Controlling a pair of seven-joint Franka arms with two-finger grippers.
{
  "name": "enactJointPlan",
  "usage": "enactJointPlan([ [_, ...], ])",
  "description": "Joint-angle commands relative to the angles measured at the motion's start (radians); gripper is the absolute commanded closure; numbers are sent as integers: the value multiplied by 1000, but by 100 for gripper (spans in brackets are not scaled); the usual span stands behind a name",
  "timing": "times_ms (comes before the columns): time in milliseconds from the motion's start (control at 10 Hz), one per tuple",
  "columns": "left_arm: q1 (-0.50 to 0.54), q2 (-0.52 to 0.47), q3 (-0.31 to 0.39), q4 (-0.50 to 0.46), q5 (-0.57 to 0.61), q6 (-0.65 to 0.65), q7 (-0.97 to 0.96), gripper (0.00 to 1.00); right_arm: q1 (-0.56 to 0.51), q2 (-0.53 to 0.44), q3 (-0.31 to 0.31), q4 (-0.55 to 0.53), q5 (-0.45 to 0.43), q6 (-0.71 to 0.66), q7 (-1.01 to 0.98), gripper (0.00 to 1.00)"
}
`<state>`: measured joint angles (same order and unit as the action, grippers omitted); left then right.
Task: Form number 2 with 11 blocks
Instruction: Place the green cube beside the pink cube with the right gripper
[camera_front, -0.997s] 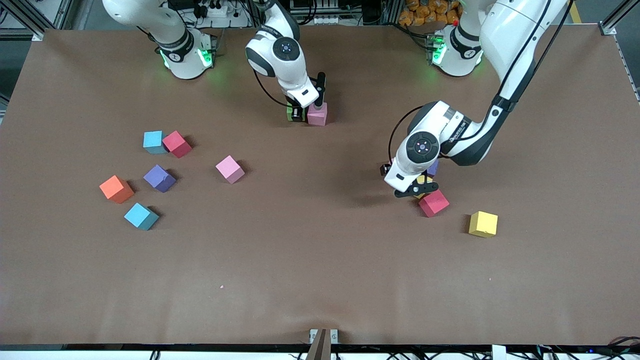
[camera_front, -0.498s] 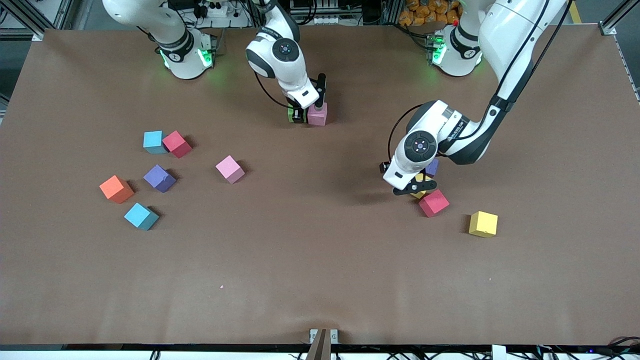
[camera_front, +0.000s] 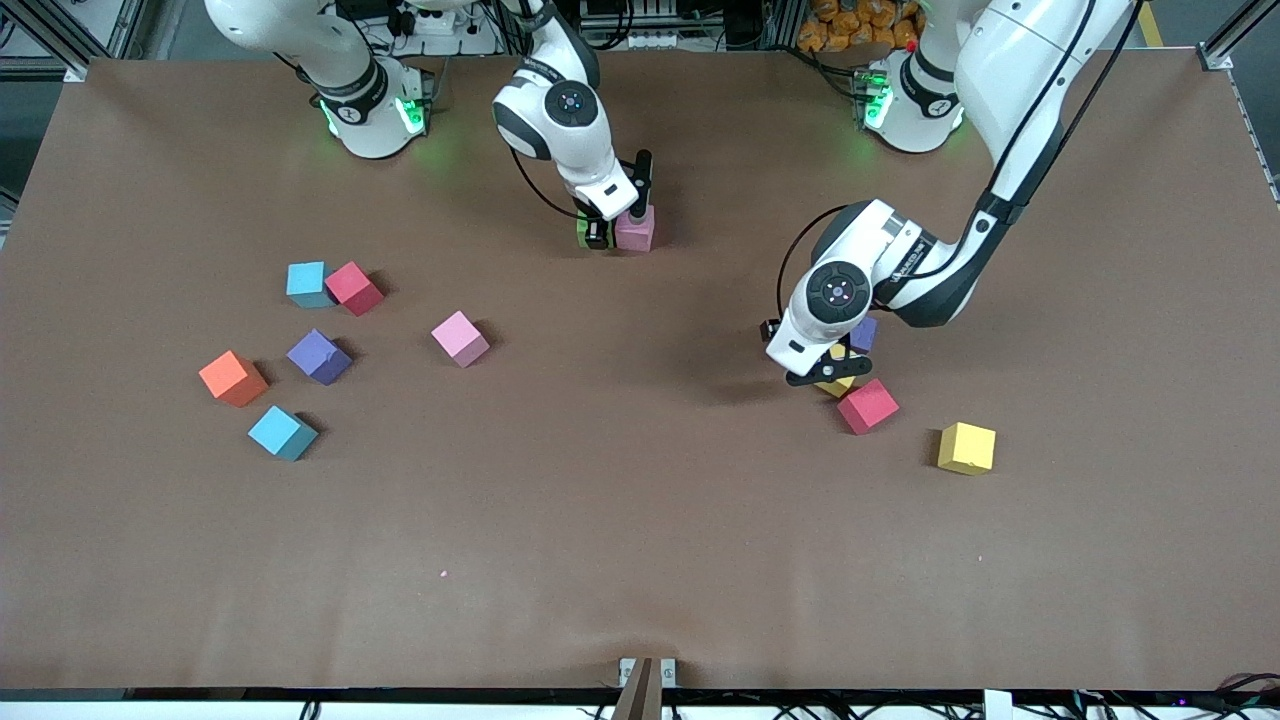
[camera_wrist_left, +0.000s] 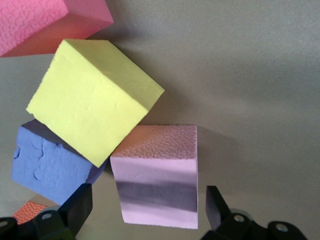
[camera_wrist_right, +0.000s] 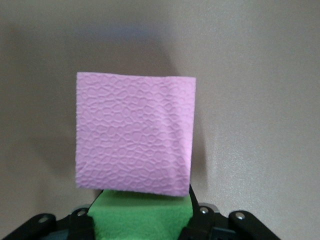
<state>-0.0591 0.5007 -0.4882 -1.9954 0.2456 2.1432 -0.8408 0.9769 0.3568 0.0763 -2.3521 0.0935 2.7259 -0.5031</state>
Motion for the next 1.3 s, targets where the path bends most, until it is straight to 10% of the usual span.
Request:
enactJointPlan([
  [0, 13, -2, -7, -14, 8, 14, 8, 0, 9, 21, -3, 10, -9, 17, 18, 74],
  [897, 13, 21, -9, -5, 8, 14, 6, 3, 8, 28, -1, 20, -9, 17, 18, 70],
  [997, 13, 21, -9, -3, 8, 14, 8, 11, 8, 30, -1, 20, -9, 15, 18, 62],
  [1196, 13, 21, -9, -2, 8, 14, 9, 52, 8, 27, -1, 25, -9, 15, 18, 13],
])
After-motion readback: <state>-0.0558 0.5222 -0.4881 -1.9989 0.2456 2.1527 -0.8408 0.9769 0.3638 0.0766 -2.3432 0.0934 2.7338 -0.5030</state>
